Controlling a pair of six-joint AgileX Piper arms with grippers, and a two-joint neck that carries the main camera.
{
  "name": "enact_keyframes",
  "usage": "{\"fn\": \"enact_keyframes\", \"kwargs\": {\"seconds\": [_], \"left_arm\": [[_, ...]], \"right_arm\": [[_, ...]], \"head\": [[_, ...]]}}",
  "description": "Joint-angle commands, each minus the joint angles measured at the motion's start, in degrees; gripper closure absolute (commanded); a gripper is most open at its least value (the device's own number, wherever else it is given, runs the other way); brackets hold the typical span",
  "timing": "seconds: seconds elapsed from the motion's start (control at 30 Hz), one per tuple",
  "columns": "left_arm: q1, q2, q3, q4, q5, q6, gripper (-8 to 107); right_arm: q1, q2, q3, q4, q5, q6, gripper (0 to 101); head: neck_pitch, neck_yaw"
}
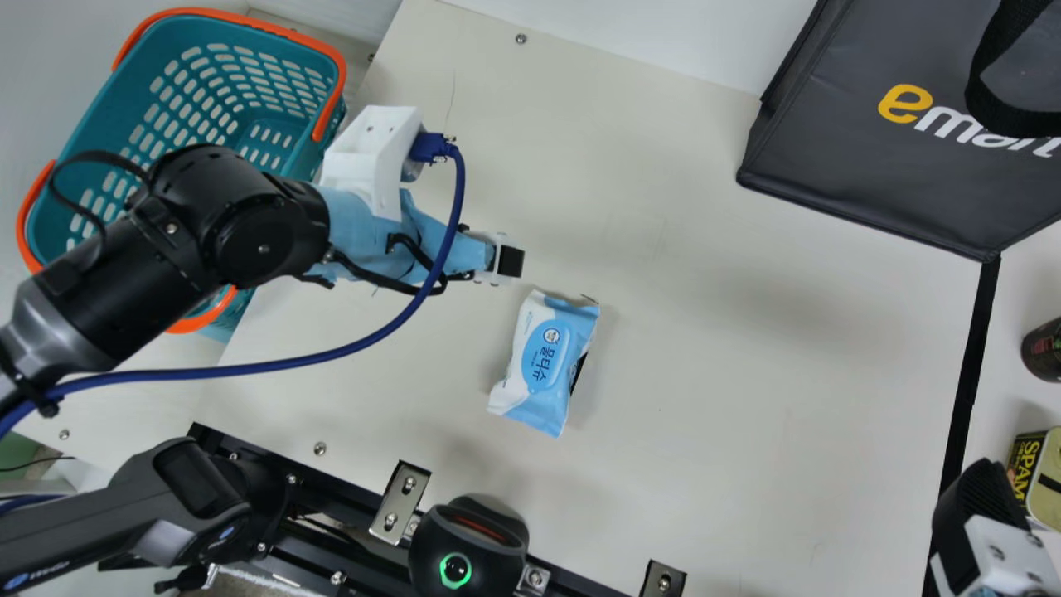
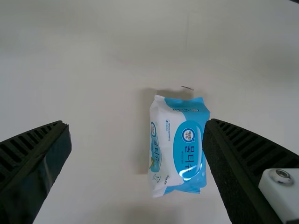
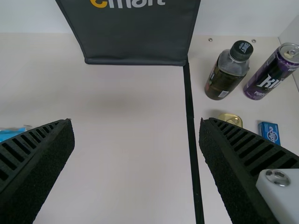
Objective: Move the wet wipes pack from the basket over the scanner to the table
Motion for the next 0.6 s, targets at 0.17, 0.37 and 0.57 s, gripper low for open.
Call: {"fn": "enact_keyframes", "kwargs": {"seconds": [0.17,0.37,0.57], "left_arm": [[0.0,0.0,0.0,0.0,0.0,0.0,9],[0.0,0.0,0.0,0.0,0.0,0.0,9],[0.0,0.0,0.0,0.0,0.0,0.0,9]], "right_arm": [[0.0,0.0,0.0,0.0,0.0,0.0,6],[0.0,0.0,0.0,0.0,0.0,0.0,6],[0.0,0.0,0.0,0.0,-0.08,0.0,6]], "head": [[-1.66,0.14],[-1.66,-3.87],[-1.66,-11.88]]}}
